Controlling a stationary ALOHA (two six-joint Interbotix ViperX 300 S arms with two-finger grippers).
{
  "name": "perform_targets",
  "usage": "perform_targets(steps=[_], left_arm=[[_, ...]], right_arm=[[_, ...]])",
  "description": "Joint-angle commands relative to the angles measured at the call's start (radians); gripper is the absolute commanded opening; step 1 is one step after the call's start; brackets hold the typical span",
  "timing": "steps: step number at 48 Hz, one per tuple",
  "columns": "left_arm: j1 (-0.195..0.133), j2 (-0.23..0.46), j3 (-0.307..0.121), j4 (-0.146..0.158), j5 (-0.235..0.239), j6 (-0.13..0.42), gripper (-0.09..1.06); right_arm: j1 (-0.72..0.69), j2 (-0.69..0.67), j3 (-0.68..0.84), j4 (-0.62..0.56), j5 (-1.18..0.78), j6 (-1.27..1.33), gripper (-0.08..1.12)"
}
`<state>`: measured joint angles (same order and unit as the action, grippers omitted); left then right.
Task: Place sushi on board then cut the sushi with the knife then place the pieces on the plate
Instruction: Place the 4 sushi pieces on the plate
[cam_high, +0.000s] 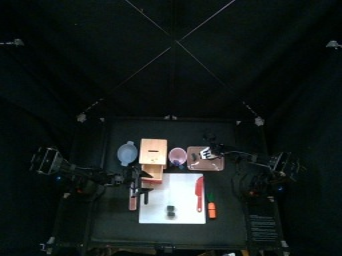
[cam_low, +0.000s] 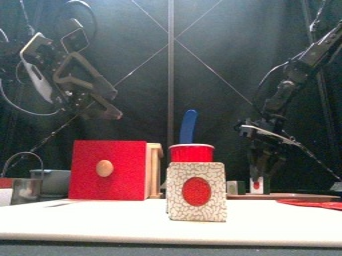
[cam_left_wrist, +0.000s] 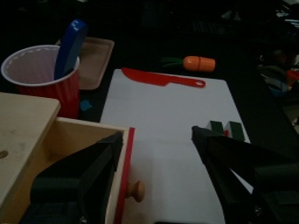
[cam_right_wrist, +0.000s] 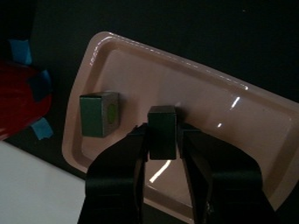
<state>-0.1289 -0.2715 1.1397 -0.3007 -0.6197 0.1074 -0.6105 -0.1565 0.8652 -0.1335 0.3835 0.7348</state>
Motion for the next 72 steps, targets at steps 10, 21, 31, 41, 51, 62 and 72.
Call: perform_targets(steps=[10,21,31,41,51,62,72], left_arm=[[0.002,-0.003,-0.008,-0.008,-0.005,0.0,0.96],[0.002,-0.003,-0.003,-0.008,-0.005,0.0,0.96],[0.002,-0.003,-0.002,-0.008,-0.005,0.0,0.96],[0.0,-0.003,0.0,-0.008,-0.005,-0.002,0.96],[0.0,-0.003,0.0,-0.009,-0.005,-0.002,0.96],[0.0,-0.003,-0.002,-0.015,-0.005,-0.002,0.96],[0.002,-0.003,-0.006,-0.026,-0.005,-0.002,0.96]], right_arm=[[0.029,-0.012,-0.02,-0.005,-0.009,0.003,0.63],[0.083,-0.012,-0.023,0.048,-0.014,0.003,0.7],[0.095,-0.012,-0.025,0.052,-0.028,0.003,0.72],[0.091,-0.011,-0.031,0.048,-0.028,0.003,0.79],[0.078,-0.012,-0.028,0.044,-0.014,0.003,0.82],[0.101,-0.089,-0.049,0.029,0.015,-0.008,0.82],[0.31,-0.166,-0.089,-0.074,0.13,-0.028,0.82]])
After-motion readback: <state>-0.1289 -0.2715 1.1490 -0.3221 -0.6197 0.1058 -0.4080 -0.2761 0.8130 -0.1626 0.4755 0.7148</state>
